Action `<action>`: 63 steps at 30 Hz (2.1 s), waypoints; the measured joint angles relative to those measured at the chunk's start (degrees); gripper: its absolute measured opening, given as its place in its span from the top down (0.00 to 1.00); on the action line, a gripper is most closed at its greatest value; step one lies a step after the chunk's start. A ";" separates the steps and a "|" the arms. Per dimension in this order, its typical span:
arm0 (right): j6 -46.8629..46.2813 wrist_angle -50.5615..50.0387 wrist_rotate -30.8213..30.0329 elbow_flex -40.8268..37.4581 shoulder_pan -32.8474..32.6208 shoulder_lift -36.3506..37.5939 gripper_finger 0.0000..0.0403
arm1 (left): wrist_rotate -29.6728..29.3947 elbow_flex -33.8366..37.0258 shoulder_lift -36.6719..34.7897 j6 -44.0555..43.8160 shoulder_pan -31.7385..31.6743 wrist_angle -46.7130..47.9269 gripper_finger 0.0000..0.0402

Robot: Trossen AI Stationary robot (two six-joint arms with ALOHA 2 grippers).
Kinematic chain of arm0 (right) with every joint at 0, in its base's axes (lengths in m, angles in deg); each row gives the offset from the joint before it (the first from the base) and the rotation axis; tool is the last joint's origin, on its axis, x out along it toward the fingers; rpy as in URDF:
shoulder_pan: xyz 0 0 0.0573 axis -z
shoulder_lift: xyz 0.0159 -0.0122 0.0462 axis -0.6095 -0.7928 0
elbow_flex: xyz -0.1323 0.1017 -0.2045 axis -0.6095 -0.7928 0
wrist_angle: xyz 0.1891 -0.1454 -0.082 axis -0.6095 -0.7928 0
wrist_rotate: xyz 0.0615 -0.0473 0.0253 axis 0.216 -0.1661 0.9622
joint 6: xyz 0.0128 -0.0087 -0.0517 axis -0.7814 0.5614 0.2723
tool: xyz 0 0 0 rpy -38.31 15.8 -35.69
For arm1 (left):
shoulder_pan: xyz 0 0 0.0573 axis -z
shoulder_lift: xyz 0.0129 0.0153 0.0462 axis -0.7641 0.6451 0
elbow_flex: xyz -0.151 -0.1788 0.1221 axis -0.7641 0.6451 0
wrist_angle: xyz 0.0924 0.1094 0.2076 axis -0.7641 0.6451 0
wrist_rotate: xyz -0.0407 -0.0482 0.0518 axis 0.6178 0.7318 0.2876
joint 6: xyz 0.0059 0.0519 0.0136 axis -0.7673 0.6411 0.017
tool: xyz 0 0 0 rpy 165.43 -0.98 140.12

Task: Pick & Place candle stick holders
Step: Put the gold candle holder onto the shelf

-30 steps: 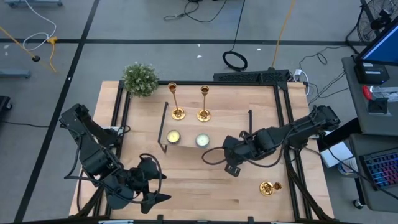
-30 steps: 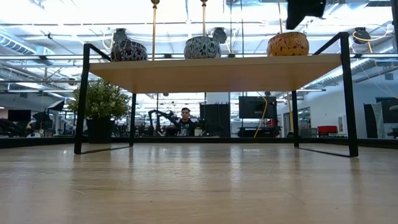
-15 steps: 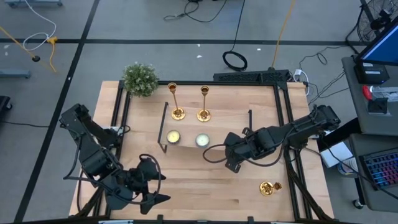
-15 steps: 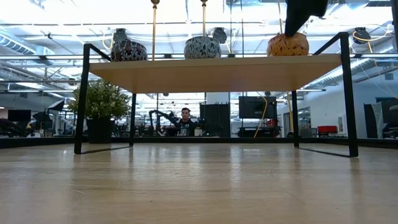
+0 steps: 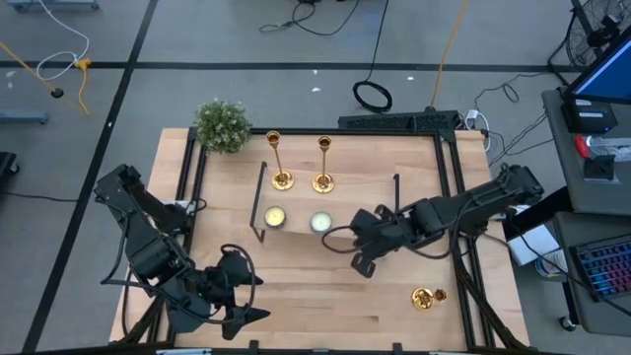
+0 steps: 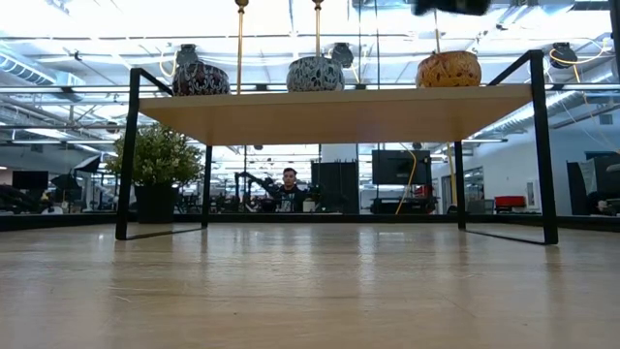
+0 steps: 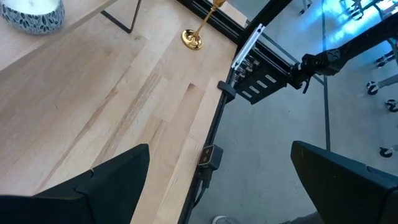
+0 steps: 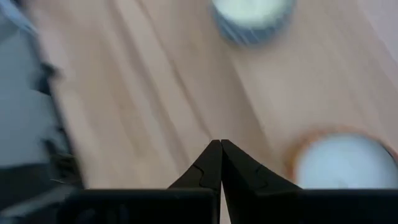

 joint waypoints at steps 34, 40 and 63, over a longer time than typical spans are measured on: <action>-42.57 12.44 13.00 -0.02 -24.65 5.15 0.70 | 10.67 1.57 0.00 10.75 4.21 2.36 0.01; -52.58 -5.96 16.61 -0.02 -25.71 5.78 0.48 | 10.62 5.15 0.00 7.65 5.98 2.35 0.01; -78.98 -23.64 2.91 -0.02 -35.57 6.40 0.42 | 11.65 13.42 0.00 3.06 8.01 -6.49 0.01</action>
